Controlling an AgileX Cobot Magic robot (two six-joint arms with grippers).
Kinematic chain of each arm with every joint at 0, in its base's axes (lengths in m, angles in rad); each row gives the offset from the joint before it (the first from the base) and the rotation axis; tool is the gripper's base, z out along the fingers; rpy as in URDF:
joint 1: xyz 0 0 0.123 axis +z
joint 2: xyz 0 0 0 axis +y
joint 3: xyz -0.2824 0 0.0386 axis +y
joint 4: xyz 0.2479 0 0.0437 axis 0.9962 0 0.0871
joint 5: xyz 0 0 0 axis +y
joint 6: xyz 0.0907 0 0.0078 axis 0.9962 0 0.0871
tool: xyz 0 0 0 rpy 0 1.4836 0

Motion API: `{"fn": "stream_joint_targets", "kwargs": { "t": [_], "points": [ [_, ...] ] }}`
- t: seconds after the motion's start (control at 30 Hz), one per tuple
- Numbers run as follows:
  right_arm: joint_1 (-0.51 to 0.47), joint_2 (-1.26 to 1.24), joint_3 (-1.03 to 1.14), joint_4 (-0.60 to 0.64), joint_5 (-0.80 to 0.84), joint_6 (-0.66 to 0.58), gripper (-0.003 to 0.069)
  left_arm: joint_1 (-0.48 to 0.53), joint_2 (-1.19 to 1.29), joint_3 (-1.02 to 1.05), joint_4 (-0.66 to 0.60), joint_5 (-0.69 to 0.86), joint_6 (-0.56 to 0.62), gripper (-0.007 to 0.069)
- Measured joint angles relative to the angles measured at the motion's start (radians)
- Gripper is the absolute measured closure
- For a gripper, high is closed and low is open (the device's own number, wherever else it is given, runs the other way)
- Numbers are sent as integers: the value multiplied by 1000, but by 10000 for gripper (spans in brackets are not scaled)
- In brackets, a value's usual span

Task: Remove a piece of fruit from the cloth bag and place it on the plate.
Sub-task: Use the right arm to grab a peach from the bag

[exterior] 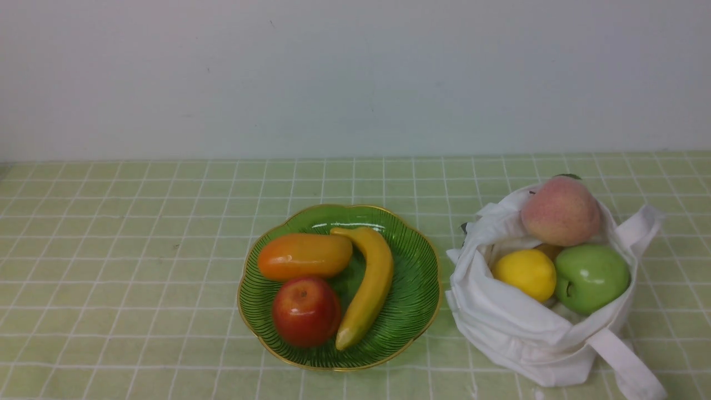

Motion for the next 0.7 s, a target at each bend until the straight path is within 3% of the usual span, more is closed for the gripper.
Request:
{"fn": "stream_joint_targets", "kwargs": {
  "t": [0.27,0.37,0.4,0.57,0.7],
  "points": [
    [0,0,-2,-12,-43,-65,673,0,0,0,0,0,0,632],
    [0,1,-123,-30,-16,-290,673,0,0,0,0,0,0,632],
    [0,4,-132,-35,-9,-302,673,0,0,0,0,0,0,632],
    [0,169,-363,-134,189,-510,673,0,0,0,0,0,0,632],
    [0,390,-490,-267,396,-525,673,0,0,0,0,0,0,632]
  ]
}}
